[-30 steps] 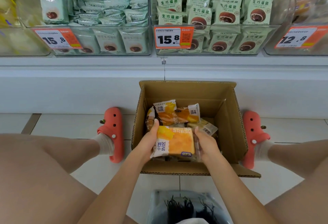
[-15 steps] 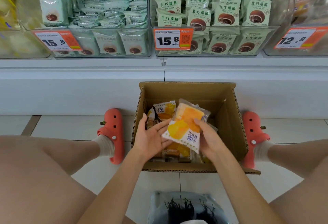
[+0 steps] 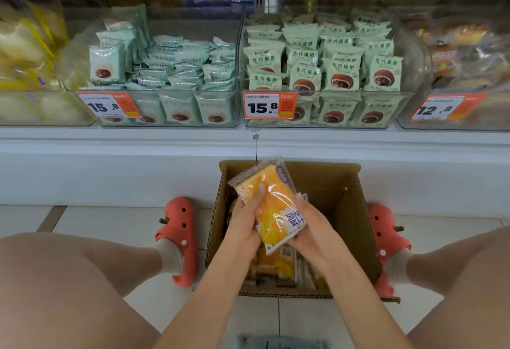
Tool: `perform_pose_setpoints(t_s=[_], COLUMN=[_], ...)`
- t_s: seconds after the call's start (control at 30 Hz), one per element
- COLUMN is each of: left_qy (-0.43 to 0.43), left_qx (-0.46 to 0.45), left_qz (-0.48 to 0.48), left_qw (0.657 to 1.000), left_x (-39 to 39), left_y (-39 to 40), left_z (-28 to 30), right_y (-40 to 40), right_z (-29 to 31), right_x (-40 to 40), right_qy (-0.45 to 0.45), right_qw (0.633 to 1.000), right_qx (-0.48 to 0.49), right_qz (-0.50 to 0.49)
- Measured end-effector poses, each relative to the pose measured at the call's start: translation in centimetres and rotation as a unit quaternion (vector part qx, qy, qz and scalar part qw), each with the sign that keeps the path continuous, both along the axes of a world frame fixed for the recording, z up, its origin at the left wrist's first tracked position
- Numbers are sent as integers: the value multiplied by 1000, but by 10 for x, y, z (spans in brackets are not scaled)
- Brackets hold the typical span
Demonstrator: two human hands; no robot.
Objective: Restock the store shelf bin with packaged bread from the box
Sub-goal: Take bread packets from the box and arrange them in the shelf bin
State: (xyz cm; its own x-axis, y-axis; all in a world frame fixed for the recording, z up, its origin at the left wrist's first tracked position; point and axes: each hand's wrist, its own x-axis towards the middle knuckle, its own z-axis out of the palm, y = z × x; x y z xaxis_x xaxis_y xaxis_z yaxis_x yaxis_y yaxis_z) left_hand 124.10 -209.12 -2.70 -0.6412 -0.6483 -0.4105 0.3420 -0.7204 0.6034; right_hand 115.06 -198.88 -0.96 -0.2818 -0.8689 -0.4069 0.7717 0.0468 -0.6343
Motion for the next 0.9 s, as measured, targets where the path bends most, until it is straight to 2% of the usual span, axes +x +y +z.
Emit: perform_pose_setpoints(t_s=[0.1, 0.27, 0.37, 0.43, 0.47, 0.5, 0.53, 0.57, 0.6, 0.63, 0.67, 0.77, 0.9], left_qy=[77, 112, 96, 63, 11, -73, -155, -199, -216, -224, -232, -282, -290], left_qx=[-58, -127, -249, -354, -447, -572, -697, -792, -843, -866, -874, -875, -862], left_qz=[25, 38, 43, 94, 152, 212, 259, 293, 308, 311, 313, 307, 338], left_qw=[995, 985, 963, 928, 882, 789, 650, 498, 384, 323, 289, 247, 243], left_x=[-23, -59, -71, -73, -75, -76, -80, -89, -103, -117, -133, -177, -202], left_y=[-20, -49, -69, -86, -96, -105, -113, -122, -130, -135, -140, -160, -175], left_z=[44, 131, 193, 233, 250, 266, 279, 288, 302, 313, 323, 341, 335], right_y=[-18, -58, -76, -82, -85, -87, -90, -93, -98, -103, -110, -139, -193], right_z=[47, 125, 188, 237, 263, 288, 311, 332, 355, 372, 386, 418, 436], right_x=[-16, -43, -76, -106, -121, -136, -150, -163, -177, -188, -199, -234, -270], right_qy=[-16, 120, 180, 239, 270, 296, 313, 328, 344, 359, 370, 386, 426], right_qw=[996, 985, 973, 956, 944, 932, 921, 911, 901, 893, 887, 882, 874], right_qx=[-80, -95, -113, -129, -140, -155, -170, -181, -191, -195, -197, -185, -136], right_qz=[-47, -79, -94, -114, -127, -143, -158, -171, -185, -190, -192, -199, -189])
